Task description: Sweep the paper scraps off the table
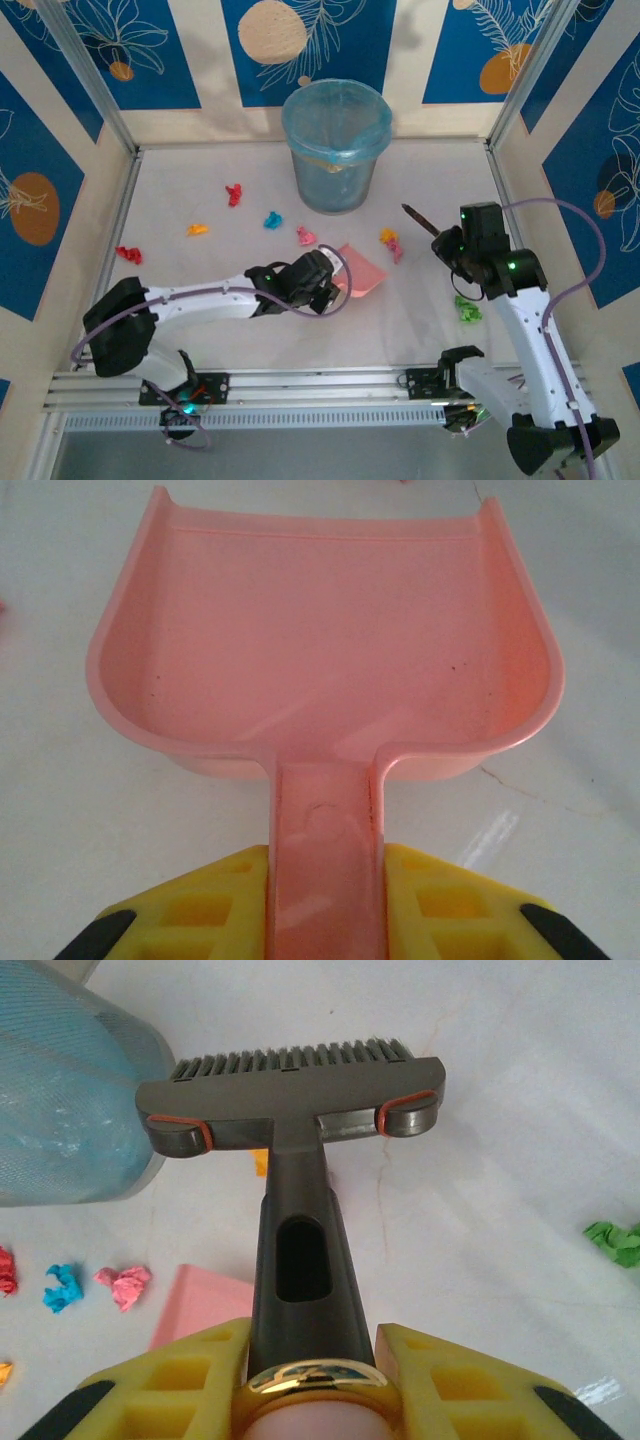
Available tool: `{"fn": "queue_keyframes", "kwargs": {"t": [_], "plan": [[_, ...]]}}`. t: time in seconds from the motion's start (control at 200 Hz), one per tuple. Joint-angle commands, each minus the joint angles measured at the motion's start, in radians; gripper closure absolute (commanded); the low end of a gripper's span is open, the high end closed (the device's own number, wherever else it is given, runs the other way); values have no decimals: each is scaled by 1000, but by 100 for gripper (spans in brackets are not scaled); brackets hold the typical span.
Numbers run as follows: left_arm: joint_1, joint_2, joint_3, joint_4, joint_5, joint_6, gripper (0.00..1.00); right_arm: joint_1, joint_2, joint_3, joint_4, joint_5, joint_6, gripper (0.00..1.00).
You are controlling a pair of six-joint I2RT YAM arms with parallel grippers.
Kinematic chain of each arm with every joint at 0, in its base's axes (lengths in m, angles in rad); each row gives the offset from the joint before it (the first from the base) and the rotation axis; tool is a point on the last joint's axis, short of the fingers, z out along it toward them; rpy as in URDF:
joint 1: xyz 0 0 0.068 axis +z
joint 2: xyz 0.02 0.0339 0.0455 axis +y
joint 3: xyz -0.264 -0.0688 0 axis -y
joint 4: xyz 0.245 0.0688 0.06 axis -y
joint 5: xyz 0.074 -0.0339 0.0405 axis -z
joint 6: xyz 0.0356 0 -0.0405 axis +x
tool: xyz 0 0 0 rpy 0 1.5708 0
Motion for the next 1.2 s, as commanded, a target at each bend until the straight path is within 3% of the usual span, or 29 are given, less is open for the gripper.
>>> {"fn": "queue_keyframes", "kwargs": {"t": [0.0,0.195,0.615,1.01,1.195], "plan": [[-11,20,38,-2,54,39,100,5,22,57,-26,-53,33,100],[-25,44,21,54,77,65,100,18,105,79,17,-147,68,100],[-25,158,24,119,7,92,100,133,169,26,64,-102,149,100],[-25,206,37,149,-72,109,100,341,-19,-58,41,-142,260,100],[-25,206,31,167,-114,120,100,358,-153,-104,21,-140,279,100]]}}
